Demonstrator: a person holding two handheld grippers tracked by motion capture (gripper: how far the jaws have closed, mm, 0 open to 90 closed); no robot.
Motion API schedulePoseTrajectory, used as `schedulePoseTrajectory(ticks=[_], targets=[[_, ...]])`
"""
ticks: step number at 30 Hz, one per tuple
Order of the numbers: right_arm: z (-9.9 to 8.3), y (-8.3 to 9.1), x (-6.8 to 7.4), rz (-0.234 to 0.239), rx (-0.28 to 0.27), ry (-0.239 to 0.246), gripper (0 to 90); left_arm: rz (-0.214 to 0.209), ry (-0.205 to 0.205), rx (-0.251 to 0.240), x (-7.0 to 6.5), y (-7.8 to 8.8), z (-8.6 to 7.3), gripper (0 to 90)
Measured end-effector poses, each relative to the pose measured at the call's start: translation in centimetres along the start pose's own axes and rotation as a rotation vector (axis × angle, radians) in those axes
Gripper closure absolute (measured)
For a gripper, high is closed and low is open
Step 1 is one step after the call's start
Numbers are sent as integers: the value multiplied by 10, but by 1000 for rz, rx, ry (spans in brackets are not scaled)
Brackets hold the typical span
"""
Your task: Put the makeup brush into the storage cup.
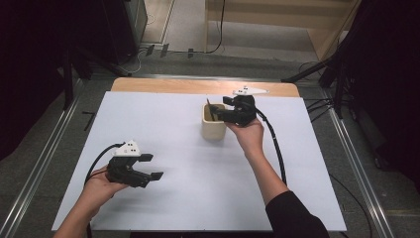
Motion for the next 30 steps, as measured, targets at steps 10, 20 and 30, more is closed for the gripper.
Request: schedulePoseTrajectory(ticks=[10, 20, 30], targets=[[-3, 8, 9, 65, 55, 14, 242, 0, 0, 1, 0, 0, 0, 243], [-12, 18, 18, 99, 112, 41, 232, 2, -1, 5, 1, 0, 0, 243], [-21, 25, 23, 122, 152, 81, 235, 5, 0, 8, 1, 0, -1, 243]])
Point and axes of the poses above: each handheld gripper's, and its own axes: y roughly backward along the jaws, z roughly out of its top, x roughly to its left, the point moved 4 cm from there along -y, roughly forward along the jaws, and after that the axes turned 1 degree about -x, right-handed, at the moved point
